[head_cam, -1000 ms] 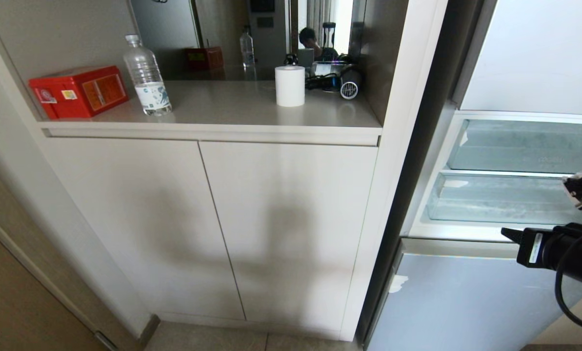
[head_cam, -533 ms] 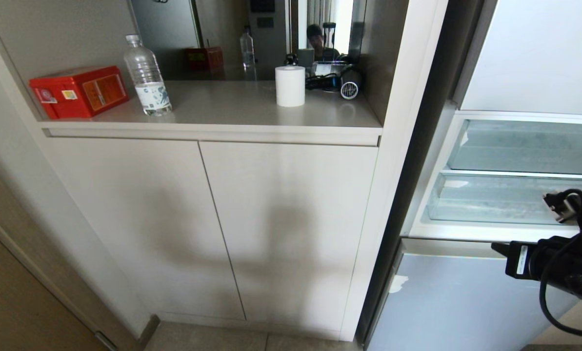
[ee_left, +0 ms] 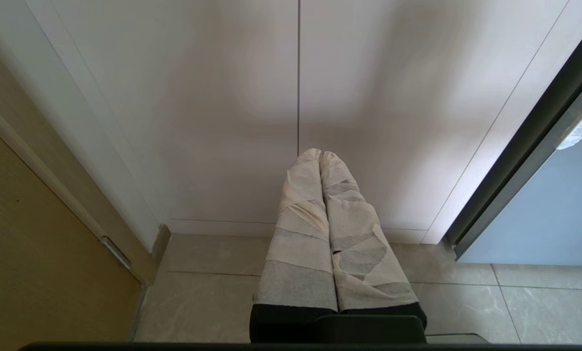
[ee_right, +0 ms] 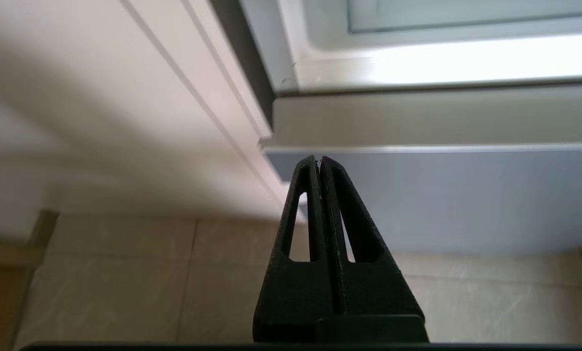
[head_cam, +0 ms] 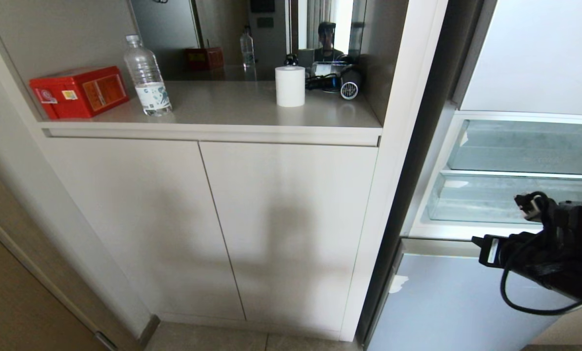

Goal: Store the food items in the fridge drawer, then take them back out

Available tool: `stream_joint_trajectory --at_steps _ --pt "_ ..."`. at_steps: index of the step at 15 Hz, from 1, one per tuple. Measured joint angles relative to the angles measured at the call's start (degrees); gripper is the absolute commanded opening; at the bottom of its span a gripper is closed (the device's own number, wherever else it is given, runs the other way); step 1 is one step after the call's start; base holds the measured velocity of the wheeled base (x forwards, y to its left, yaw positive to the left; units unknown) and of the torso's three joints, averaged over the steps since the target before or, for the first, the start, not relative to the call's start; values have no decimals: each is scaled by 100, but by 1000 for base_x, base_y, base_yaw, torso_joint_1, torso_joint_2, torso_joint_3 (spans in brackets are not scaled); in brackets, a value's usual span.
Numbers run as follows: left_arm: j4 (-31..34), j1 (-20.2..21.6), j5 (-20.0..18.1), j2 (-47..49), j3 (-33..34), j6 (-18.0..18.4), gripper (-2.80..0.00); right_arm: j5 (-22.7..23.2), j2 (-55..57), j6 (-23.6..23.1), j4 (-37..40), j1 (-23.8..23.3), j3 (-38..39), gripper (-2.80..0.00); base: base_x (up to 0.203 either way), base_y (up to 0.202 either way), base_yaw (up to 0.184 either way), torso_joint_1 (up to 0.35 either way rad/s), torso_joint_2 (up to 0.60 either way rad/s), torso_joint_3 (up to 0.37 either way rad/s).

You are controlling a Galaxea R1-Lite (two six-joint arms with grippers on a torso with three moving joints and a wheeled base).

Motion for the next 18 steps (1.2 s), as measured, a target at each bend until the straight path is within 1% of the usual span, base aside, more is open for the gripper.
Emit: stream_joint_trajectory --at_steps 2,4,5,7,8,13,18 --pt "0 0 0 0 0 1 -280 -6 865 -167 -1135 -70 -37 -280 0 0 0 0 0 0" --pt "-2 0 0 0 0 -1 -280 -11 1599 -445 -2444 -177 -74 -280 0 0 0 0 0 0" --pt "0 0 -2 0 0 1 -280 -5 1815 -523 -2942 -250 -88 0 0 0 0 0 0 0" --pt "0 0 0 0 0 -1 -280 105 2117 -514 -3625 -366 -144 0 0 0 0 0 0 0" --pt "0 0 -2 0 2 0 -280 248 2252 -514 -3791 -405 -173 0 0 0 0 0 0 0" --pt "0 0 0 0 0 0 -280 933 2543 -460 -3838 -521 -342 0 0 0 0 0 0 0" --pt "0 0 0 0 0 1 -280 939 2638 -533 -3840 -572 -896 0 0 0 0 0 0 0"
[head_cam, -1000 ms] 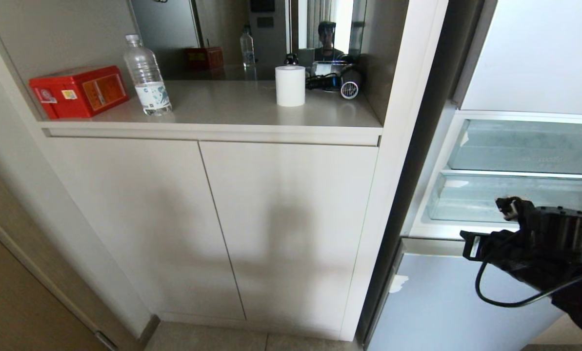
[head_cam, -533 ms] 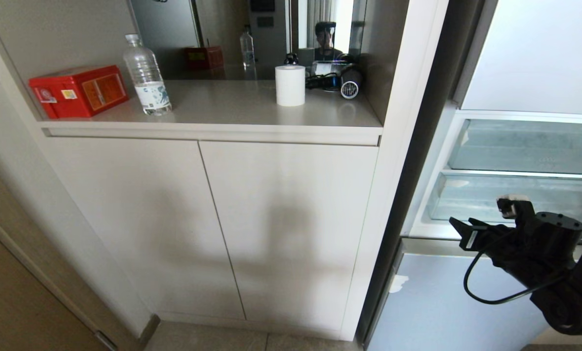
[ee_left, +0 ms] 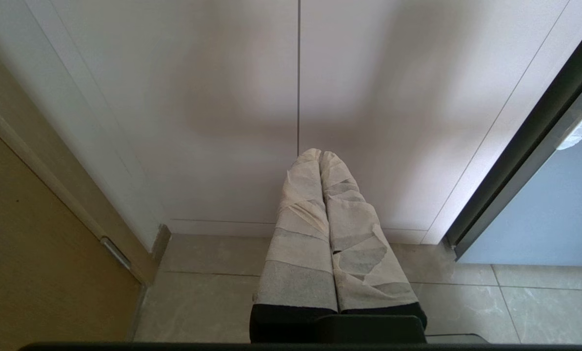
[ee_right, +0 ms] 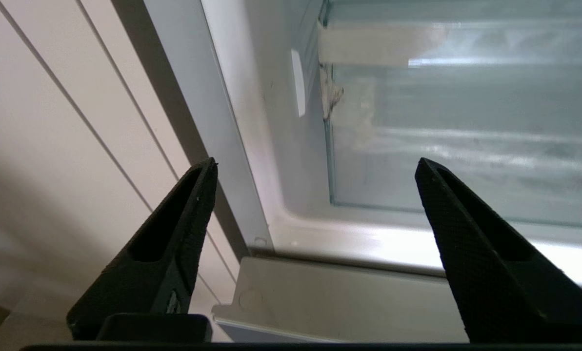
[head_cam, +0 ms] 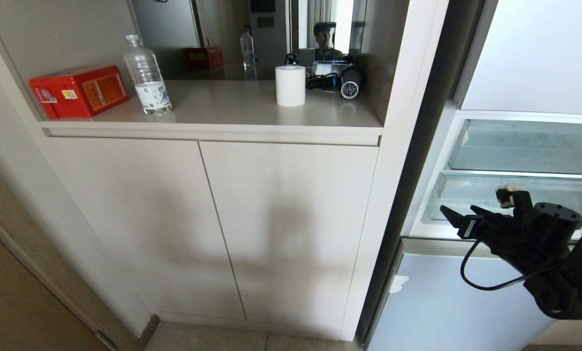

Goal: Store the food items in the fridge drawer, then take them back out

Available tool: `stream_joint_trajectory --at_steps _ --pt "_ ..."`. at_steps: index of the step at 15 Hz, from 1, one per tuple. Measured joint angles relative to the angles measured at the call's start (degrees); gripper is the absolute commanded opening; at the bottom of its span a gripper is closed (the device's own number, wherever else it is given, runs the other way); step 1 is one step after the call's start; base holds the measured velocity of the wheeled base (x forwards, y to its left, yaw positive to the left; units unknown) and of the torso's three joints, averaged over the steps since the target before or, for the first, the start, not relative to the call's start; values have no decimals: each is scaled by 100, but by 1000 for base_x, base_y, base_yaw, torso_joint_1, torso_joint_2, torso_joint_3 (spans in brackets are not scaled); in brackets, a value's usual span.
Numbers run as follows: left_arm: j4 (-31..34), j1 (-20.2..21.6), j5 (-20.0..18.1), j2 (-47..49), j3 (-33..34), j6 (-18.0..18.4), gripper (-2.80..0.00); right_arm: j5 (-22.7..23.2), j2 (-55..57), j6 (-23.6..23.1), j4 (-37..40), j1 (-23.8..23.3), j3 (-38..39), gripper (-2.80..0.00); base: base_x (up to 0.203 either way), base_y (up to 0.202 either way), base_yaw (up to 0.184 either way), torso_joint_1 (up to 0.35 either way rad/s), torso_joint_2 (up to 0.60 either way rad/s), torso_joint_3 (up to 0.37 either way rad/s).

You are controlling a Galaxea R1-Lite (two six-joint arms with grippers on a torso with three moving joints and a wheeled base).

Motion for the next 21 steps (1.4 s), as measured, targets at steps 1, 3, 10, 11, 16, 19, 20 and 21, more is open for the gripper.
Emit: stream_joint_trajectory --at_steps 1,3,10,11,16,19,20,21 --pt "-1 0 0 0 0 0 -280 -5 37 3 -2 0 -95 0 0 0 0 0 0 0" --pt "0 0 -2 0 0 -1 -280 -21 157 8 0 -11 -304 0 0 0 0 0 0 0" --pt "0 0 0 0 2 0 -280 -60 584 -3 -2 -64 -826 0 0 0 0 0 0 0" --pt "0 0 0 0 2 0 -280 -60 629 -5 -2 -76 -886 0 0 0 0 0 0 0" --pt "0 0 -2 0 2 0 -280 -64 809 -7 0 -122 -1168 0 0 0 0 0 0 0" --pt "0 0 0 0 0 0 -280 -76 860 -6 0 -127 -1319 0 0 0 0 0 0 0" --pt "0 0 -1 0 0 0 -280 -81 873 -1 -4 -127 -1372 0 0 0 0 0 0 0" --pt "0 0 -1 0 0 -1 -280 -131 891 -3 -2 -127 -1409 0 0 0 0 0 0 0"
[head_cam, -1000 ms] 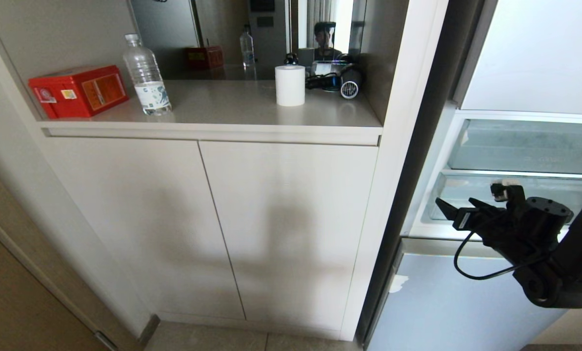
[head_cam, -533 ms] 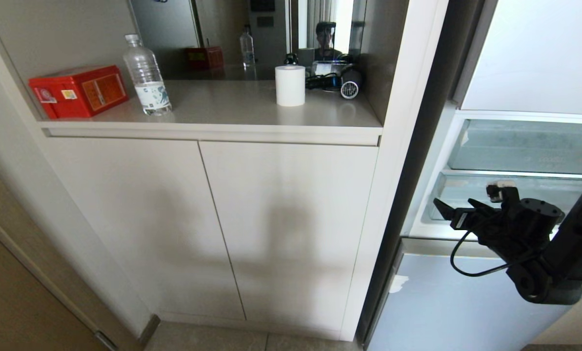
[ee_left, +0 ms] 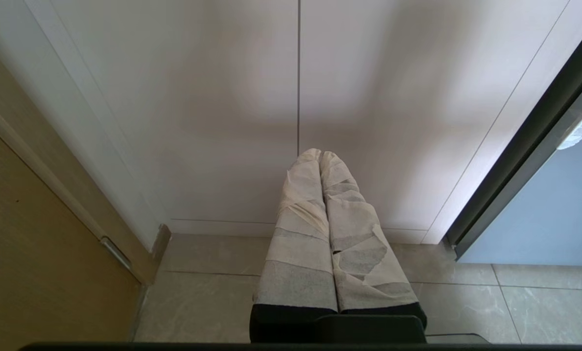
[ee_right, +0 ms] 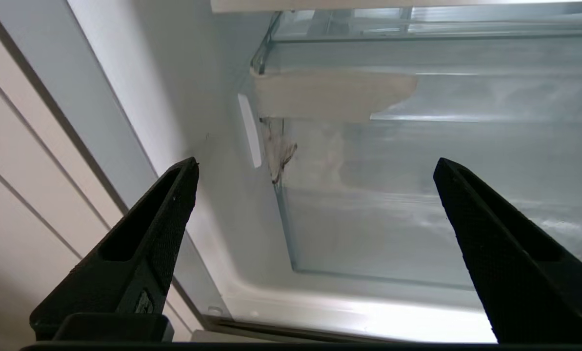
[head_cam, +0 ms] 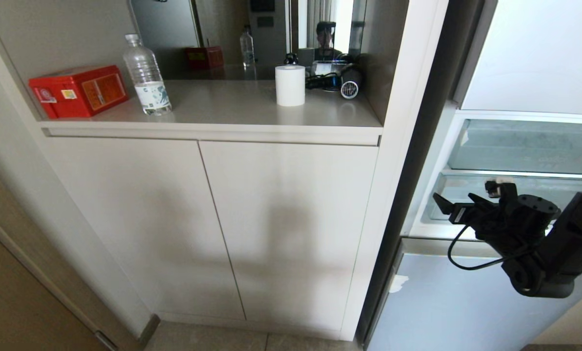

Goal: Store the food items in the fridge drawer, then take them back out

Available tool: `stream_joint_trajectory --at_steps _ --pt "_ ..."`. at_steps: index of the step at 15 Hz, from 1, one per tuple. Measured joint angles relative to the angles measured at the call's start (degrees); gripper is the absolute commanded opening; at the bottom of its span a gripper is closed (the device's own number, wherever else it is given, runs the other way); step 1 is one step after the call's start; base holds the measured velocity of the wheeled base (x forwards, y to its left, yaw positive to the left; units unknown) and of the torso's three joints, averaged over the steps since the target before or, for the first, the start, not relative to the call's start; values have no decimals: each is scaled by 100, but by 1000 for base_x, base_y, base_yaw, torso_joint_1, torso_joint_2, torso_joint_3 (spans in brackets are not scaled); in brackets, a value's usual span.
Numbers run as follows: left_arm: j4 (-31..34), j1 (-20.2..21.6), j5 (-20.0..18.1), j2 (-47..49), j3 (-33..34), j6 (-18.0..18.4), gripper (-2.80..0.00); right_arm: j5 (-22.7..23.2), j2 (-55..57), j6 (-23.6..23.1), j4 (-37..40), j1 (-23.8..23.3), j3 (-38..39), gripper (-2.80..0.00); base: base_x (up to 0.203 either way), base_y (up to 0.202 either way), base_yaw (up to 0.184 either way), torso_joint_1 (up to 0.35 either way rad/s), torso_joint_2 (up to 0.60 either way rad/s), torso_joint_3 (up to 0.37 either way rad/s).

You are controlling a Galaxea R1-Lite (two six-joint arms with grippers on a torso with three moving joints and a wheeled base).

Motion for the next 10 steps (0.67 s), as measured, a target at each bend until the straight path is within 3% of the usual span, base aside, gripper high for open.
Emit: stream_joint_trajectory --at_steps 10 --pt "-1 0 0 0 0 0 -280 -52 55 0 5 21 -60 0 0 0 0 0 0 0"
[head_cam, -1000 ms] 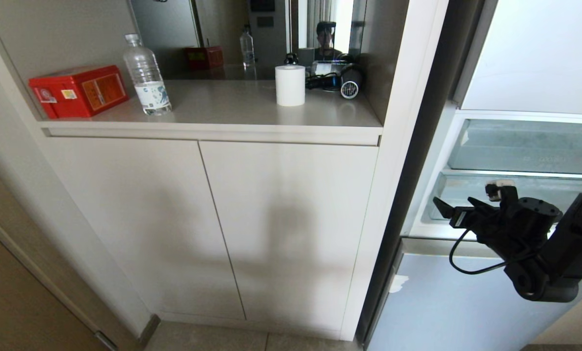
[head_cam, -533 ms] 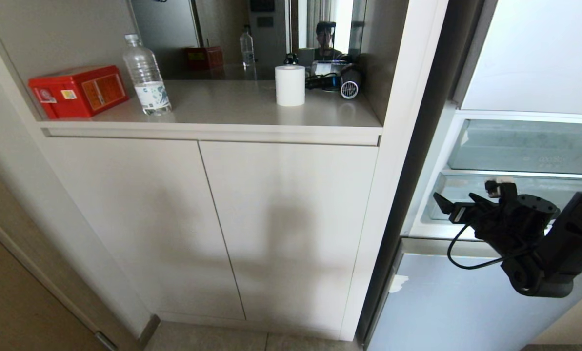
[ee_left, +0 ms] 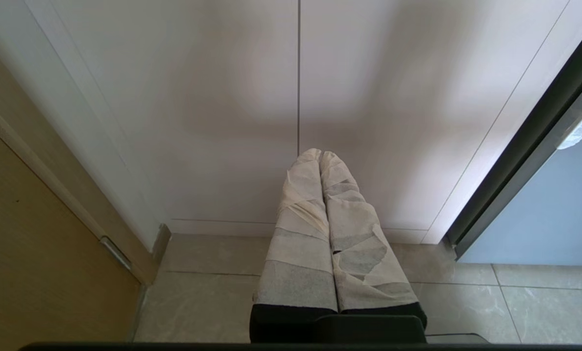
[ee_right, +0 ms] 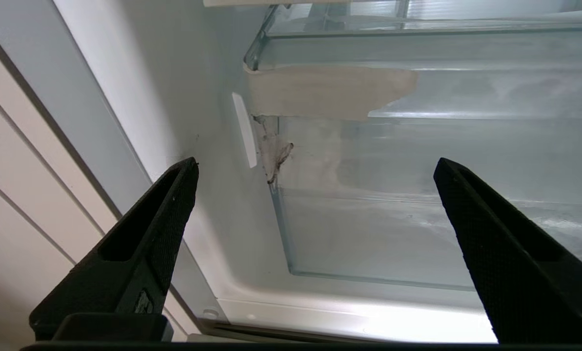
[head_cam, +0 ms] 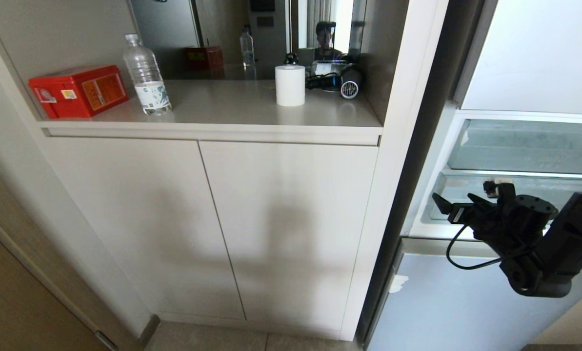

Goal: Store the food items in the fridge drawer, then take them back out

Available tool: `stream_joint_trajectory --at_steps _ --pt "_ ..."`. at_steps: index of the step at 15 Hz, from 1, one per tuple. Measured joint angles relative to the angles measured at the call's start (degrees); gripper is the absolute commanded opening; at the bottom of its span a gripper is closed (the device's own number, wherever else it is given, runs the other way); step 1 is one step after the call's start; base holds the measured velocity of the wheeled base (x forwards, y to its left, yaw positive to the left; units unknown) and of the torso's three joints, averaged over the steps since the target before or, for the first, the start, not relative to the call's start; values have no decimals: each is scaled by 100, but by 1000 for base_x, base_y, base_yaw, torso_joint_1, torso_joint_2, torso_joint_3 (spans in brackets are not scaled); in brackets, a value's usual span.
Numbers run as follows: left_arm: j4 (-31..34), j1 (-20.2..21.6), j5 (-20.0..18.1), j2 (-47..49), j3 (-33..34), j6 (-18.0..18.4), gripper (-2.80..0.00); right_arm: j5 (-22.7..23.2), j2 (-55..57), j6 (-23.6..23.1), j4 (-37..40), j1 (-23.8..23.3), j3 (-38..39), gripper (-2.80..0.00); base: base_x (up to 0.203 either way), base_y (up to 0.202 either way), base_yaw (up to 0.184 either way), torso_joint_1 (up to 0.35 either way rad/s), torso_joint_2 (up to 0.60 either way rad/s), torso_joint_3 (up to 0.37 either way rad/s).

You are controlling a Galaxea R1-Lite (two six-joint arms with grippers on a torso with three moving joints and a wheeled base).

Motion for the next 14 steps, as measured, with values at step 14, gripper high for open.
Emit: stream_joint_trajectory --at_steps 14 --pt "1 0 -1 0 0 -1 -280 -57 -40 13 15 6 -274 0 0 0 0 0 0 0"
